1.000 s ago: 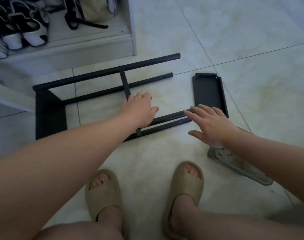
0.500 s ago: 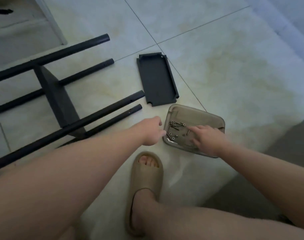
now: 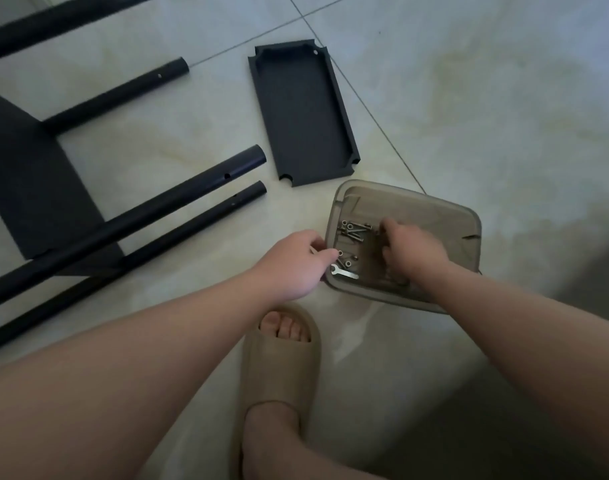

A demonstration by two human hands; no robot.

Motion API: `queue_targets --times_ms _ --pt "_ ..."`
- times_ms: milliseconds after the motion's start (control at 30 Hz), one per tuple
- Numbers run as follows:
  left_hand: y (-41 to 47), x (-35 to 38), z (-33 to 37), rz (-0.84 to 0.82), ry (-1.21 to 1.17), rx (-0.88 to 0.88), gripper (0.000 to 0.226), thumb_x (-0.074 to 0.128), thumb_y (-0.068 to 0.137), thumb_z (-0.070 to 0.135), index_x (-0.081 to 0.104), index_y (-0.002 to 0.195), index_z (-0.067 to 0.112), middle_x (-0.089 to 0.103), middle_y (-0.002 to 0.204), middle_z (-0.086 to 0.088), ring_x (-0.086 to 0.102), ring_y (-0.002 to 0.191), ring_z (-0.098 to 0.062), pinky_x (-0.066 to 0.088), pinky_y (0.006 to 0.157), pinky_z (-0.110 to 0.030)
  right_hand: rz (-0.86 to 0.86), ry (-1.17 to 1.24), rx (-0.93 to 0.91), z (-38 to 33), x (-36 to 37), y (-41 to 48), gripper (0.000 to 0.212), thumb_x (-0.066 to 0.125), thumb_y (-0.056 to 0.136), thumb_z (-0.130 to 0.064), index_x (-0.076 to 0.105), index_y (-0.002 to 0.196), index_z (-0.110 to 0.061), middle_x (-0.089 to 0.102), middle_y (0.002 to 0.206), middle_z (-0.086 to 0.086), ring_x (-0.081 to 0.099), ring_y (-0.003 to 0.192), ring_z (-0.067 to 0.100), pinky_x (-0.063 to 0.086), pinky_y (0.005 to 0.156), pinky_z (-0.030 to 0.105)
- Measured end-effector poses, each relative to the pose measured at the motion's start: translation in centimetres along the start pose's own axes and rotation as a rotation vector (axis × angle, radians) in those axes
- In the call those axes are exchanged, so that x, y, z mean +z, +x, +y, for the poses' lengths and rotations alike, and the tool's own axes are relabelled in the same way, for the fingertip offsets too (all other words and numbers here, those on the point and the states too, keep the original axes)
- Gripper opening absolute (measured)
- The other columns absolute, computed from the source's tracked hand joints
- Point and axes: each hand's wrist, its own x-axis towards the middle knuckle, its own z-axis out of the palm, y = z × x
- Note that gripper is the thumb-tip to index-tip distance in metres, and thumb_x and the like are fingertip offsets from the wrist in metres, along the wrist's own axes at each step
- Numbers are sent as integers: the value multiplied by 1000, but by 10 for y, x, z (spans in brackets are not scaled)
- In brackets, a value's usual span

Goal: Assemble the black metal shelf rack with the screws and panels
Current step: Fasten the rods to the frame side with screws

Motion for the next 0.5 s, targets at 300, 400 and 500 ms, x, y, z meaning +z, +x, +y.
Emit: queue_targets --times_ms 300,400,500 --pt "0 2 -2 -4 -27 0 18 55 97 43 58 92 25 70 89 -1 67 88 -24 53 89 -46 -30 13 -58 19 12 1 41 48 92 4 56 128 -13 55 119 16 60 107 40 51 83 42" --pt "-1 3 -2 -2 -28 -8 21 55 97 44 59 95 24 70 92 -1 67 89 -24 53 89 -44 -20 -40 -85 24 12 0 35 50 95 0 56 127 -12 55 117 14 61 104 39 45 75 37" --pt "-6 0 -1 -1 -8 -24 24 55 96 47 59 95 23 69 92 1 66 87 -21 52 78 -36 25 -16 -84 20 4 -7 23 50 99 -9 57 122 -10 52 117 15 60 102 41 42 72 38"
